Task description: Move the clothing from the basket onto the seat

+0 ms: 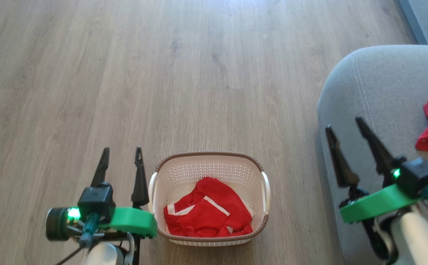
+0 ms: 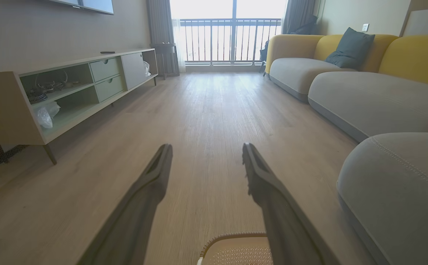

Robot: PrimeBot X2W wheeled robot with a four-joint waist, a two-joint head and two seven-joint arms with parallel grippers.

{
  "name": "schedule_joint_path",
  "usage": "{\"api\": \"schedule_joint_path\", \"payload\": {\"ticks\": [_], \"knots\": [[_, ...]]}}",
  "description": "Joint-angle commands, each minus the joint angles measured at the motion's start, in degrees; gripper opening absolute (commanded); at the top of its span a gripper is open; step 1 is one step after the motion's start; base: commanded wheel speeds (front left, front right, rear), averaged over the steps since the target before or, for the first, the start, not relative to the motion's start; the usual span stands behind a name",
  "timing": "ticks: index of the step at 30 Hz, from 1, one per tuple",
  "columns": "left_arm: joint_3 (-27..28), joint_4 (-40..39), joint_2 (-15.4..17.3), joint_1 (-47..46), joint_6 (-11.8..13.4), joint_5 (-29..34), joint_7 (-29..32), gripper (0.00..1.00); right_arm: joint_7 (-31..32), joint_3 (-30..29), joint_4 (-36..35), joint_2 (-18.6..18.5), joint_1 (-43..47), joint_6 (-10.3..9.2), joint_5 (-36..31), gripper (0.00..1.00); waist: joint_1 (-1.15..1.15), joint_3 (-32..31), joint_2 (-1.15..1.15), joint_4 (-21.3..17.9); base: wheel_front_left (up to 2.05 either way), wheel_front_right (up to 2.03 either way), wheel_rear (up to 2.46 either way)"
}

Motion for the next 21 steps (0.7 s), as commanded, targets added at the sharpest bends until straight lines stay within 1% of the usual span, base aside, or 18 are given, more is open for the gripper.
{"api": "schedule_joint_path", "payload": {"ticks": [1,4,8,14,17,21], "knots": [[2.22,-1.46,-0.14,-0.47,0.54,-0.11,-0.28,1.00,-0.37,0.56,-1.58,-0.06,-0.20,-0.01,-1.03,1.00,0.00,-0.23,0.00,0.28,0.00,0.00,0.00],[2.41,-0.57,-0.14,0.39,0.71,-0.38,-0.28,1.00,-0.37,0.05,-1.09,1.47,1.44,-0.01,-3.18,1.00,0.00,-0.35,0.00,0.47,0.00,0.00,0.00],[1.71,1.11,-0.15,1.24,0.31,0.37,-0.28,1.00,-0.37,0.27,-0.32,2.27,3.24,-0.01,-6.50,1.00,0.00,-0.43,0.00,0.50,0.00,0.00,0.00],[1.38,2.03,-0.15,2.24,1.14,-0.04,-0.28,1.00,-0.37,-2.69,-0.86,4.10,4.91,-0.01,-9.59,1.00,0.00,-0.30,0.00,0.11,0.00,0.00,0.00],[1.03,2.40,-0.15,2.48,1.27,0.10,-0.28,1.00,-0.37,-4.60,-0.62,5.56,5.60,-0.01,-9.93,1.00,0.00,-0.37,0.00,-0.14,0.00,0.00,0.00],[0.86,2.79,-0.15,2.74,1.26,0.12,-0.28,1.00,-0.37,-4.81,0.08,6.28,6.07,-0.01,-10.14,1.00,0.00,-0.60,0.00,-0.52,0.00,0.00,0.00]]}}
